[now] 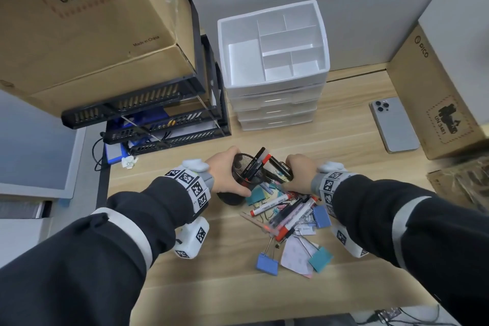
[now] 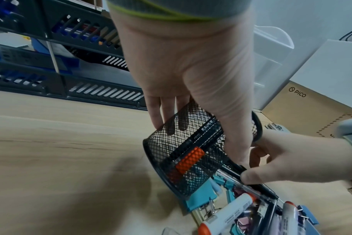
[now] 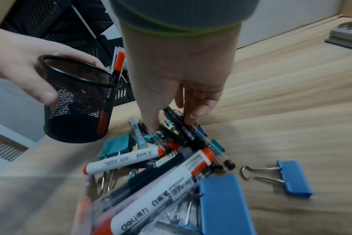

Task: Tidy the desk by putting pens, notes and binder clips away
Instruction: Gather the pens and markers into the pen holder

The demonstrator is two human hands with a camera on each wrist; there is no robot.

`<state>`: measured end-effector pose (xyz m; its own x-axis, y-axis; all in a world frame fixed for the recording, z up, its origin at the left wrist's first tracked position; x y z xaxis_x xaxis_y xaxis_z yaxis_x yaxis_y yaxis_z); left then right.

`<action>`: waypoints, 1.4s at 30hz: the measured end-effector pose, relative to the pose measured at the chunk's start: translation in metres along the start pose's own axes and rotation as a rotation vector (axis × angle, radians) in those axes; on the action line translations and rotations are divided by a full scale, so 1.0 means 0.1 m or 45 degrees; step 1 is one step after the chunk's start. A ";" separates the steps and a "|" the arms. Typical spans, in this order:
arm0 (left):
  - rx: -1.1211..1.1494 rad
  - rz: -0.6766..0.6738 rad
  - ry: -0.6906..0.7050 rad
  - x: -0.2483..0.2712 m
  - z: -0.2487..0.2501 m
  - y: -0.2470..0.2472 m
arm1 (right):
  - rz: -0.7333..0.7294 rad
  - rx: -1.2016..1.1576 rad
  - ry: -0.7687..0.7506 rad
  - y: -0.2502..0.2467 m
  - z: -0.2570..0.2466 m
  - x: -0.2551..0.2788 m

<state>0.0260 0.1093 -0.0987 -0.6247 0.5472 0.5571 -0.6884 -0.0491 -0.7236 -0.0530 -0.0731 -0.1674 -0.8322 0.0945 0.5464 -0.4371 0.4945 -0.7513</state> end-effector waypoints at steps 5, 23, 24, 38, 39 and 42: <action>-0.010 -0.011 -0.009 -0.01 -0.04 0.03 | -0.061 0.114 0.040 0.03 -0.01 0.02; -0.034 -0.040 -0.030 -0.05 -0.10 0.09 | -0.091 0.101 0.033 0.00 0.02 0.02; -0.038 -0.042 -0.039 -0.05 -0.10 0.09 | -0.074 0.088 0.014 -0.04 0.01 0.03; -0.076 -0.094 -0.058 -0.05 0.03 0.06 | -0.313 -0.319 -0.007 -0.18 0.01 0.27; -0.082 -0.095 -0.060 -0.05 0.03 0.06 | -0.284 -0.366 -0.002 -0.20 0.00 0.28; -0.113 -0.103 -0.082 -0.04 0.01 0.08 | -0.141 -0.517 0.024 -0.30 -0.04 0.25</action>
<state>0.0228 0.1060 -0.1065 -0.5926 0.4915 0.6382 -0.7041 0.0687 -0.7068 -0.0593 -0.0827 -0.1295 -0.7798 0.0357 0.6250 -0.3502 0.8027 -0.4828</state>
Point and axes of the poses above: each hand's wrist, its own x-axis away from the middle knuckle, its own y-axis out of the palm, z = x × y, the point moved 7 cm from there along -x, towards the middle knuckle
